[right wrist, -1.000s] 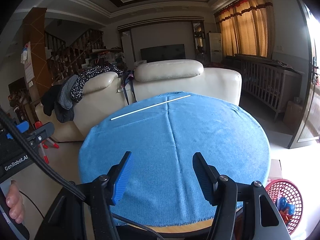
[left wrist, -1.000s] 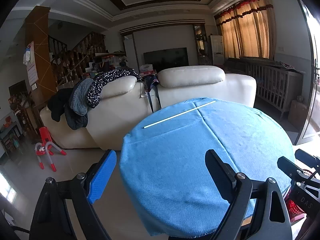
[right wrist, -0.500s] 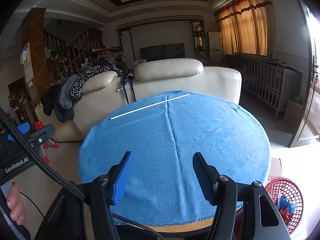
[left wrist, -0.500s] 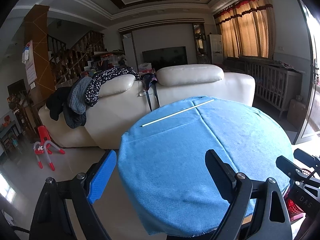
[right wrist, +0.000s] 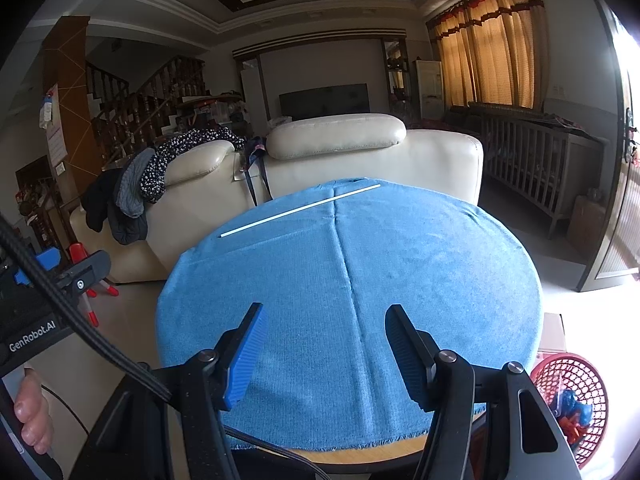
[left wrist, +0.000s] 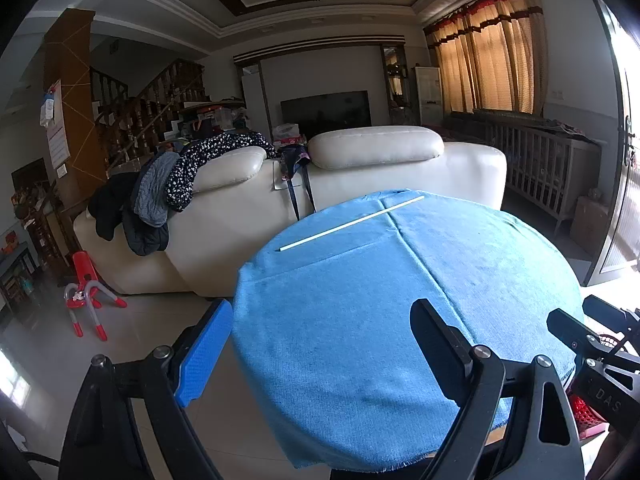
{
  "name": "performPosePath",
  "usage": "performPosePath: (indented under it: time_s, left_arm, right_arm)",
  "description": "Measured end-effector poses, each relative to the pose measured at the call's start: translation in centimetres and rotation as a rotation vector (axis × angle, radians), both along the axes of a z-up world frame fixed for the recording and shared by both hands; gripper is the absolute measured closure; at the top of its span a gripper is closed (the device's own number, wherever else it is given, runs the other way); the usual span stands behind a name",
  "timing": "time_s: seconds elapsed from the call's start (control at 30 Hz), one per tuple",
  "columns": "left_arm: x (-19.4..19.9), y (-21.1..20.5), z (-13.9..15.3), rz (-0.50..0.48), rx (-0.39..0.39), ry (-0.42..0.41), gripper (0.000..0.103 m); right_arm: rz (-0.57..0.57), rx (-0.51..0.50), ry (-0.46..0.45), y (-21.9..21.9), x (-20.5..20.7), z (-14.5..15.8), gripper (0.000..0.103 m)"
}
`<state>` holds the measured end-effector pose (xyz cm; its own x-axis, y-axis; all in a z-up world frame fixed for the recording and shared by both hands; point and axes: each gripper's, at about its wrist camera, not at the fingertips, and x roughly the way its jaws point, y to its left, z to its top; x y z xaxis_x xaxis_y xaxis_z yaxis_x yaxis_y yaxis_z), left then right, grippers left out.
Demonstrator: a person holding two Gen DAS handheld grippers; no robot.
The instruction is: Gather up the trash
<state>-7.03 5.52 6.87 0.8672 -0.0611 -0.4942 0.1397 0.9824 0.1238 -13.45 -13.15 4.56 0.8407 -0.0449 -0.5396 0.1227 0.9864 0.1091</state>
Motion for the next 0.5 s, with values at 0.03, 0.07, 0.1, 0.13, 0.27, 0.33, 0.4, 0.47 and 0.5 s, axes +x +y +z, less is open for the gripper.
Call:
performPosePath:
  time_s: [0.03, 0.07, 0.1, 0.13, 0.27, 0.33, 0.4, 0.47, 0.5]
  left_arm:
    - [0.01, -0.03, -0.02, -0.001, 0.0, 0.0, 0.012]
    - [0.02, -0.05, -0.03, -0.002, -0.001, 0.001, 0.012]
    - [0.01, -0.03, -0.03, -0.002, -0.001, 0.001, 0.012]
    - [0.01, -0.01, -0.02, -0.002, -0.001, 0.0, 0.012]
    - [-0.01, -0.03, -0.01, -0.004, -0.003, 0.003, 0.012]
    - [-0.01, -0.07, -0.05, -0.005, -0.002, 0.005, 0.012]
    - [0.02, -0.18, -0.12, -0.007, 0.0, 0.007, 0.012]
    - [-0.01, -0.23, -0.16, -0.009, 0.001, 0.009, 0.012]
    - [-0.04, -0.24, -0.17, -0.009, 0.001, 0.008, 0.012]
  right_arm:
    - [0.0, 0.0, -0.001, -0.01, -0.01, 0.03, 0.038]
    - [0.0, 0.001, 0.0, -0.01, 0.0, 0.01, 0.038]
    - [-0.001, 0.001, 0.0, 0.0, 0.0, 0.0, 0.038]
    - [-0.001, 0.0, 0.0, -0.02, 0.01, -0.01, 0.038]
    - [-0.001, 0.0, 0.001, 0.0, -0.01, -0.06, 0.038]
    - [-0.001, -0.001, 0.001, 0.0, 0.0, -0.1, 0.038]
    - [-0.003, 0.002, 0.004, -0.04, 0.04, -0.21, 0.038]
    - [-0.004, 0.005, 0.008, -0.07, 0.14, -0.36, 0.038]
    - [-0.005, 0.006, 0.008, -0.07, 0.12, -0.41, 0.038]
